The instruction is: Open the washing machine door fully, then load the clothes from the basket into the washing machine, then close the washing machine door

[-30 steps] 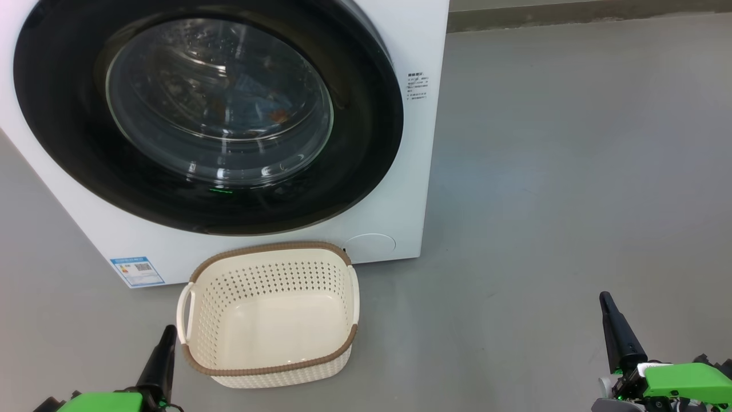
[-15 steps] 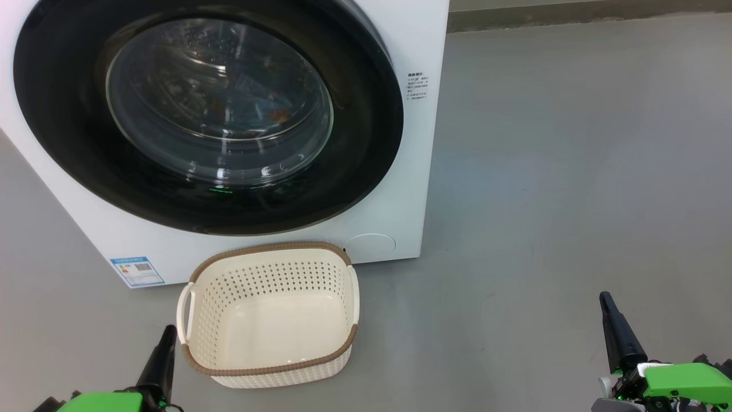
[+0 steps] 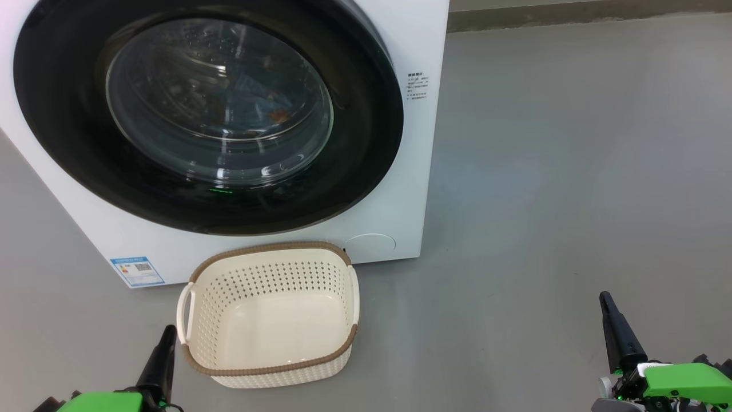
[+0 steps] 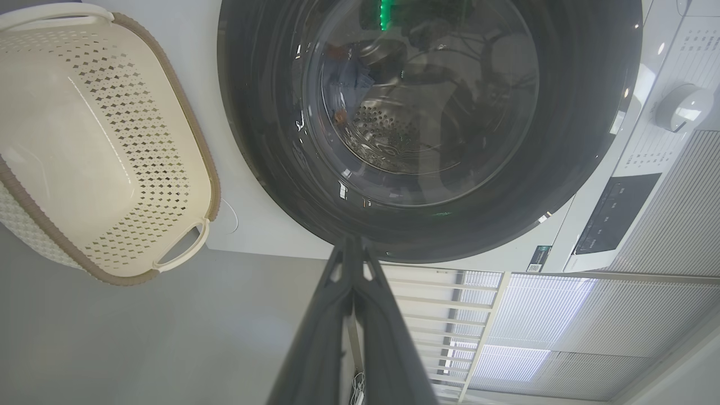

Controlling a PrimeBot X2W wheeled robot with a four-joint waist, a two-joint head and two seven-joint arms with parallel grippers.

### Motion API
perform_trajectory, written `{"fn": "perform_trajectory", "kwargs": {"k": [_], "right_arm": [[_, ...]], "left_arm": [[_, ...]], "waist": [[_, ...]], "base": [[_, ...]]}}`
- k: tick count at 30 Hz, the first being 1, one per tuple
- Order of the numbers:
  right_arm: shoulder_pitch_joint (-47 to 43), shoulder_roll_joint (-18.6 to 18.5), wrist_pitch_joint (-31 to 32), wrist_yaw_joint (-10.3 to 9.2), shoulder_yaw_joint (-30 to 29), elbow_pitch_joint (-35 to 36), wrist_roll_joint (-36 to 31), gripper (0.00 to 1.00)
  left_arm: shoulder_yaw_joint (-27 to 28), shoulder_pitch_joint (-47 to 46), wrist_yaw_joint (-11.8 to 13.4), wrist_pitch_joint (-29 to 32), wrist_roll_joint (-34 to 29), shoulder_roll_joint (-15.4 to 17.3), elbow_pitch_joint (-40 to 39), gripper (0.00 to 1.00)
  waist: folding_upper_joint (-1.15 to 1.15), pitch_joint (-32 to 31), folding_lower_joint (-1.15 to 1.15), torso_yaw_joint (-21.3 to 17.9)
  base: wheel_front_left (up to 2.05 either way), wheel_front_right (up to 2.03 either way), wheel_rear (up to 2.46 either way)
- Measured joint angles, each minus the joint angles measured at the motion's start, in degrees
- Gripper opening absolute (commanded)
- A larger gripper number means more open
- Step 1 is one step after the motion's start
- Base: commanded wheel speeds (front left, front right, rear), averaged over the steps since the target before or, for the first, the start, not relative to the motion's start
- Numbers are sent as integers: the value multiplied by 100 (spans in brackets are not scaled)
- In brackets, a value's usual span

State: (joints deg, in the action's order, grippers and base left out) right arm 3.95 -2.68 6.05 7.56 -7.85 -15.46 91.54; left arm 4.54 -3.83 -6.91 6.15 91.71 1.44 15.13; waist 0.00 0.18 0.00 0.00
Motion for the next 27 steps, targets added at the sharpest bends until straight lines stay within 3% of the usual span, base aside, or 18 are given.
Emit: {"fn": "perform_trajectory", "kwargs": {"k": [27], "right_arm": [[0, 0, 0, 0, 0, 0, 0, 0]], "left_arm": [[0, 0, 0, 0, 0, 0, 0, 0]], "waist": [[0, 0, 0, 0]], "base": [[0, 0, 0]]}}
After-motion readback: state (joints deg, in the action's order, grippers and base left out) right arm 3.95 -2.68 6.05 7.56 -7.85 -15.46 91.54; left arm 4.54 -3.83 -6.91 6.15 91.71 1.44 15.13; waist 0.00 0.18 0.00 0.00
